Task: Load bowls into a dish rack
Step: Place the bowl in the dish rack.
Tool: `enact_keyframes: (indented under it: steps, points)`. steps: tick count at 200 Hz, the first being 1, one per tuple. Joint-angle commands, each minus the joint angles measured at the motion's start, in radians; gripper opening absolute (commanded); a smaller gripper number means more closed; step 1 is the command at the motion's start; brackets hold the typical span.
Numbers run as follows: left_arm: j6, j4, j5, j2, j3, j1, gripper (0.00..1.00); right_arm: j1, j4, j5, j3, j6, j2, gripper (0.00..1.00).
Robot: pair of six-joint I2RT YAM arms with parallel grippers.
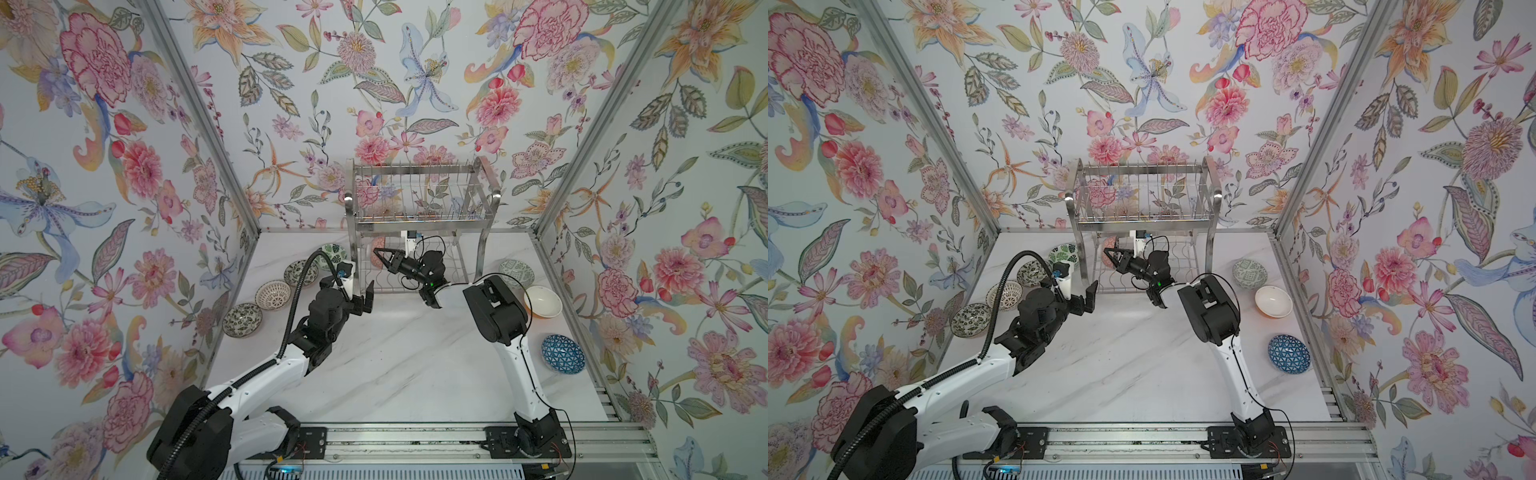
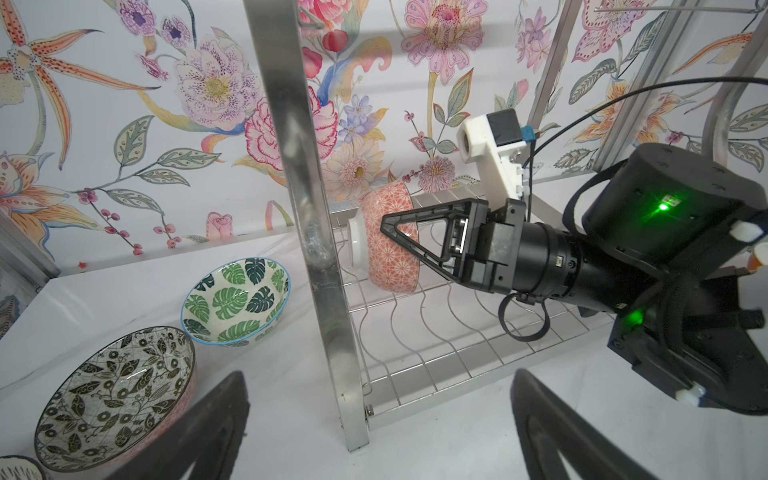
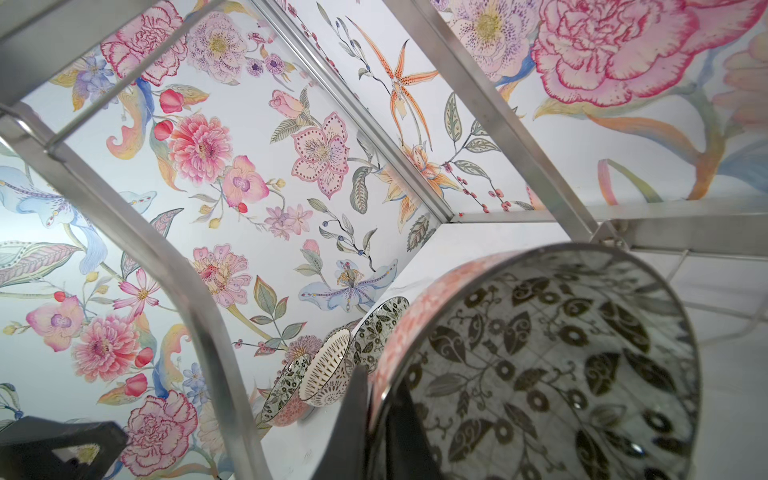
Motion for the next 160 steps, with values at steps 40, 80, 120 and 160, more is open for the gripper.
enact_keyframes:
  steps: [40,80,120,160]
  points:
    - [0.013,-0.018,-0.021,0.013,0.033,-0.008,0.99,-0.006,0.013,-0.011,0.179,0.039,0.084,0.0]
    - [0.002,-0.033,-0.02,0.014,0.042,-0.008,0.99,-0.004,-0.069,-0.029,0.304,0.043,0.149,0.0]
    - [0.02,-0.037,-0.027,0.011,0.043,-0.008,0.99,-0.004,-0.089,-0.025,0.391,0.065,0.214,0.0]
    - [0.036,-0.036,-0.027,0.016,0.051,-0.008,0.99,-0.007,-0.143,-0.019,0.486,0.069,0.266,0.0]
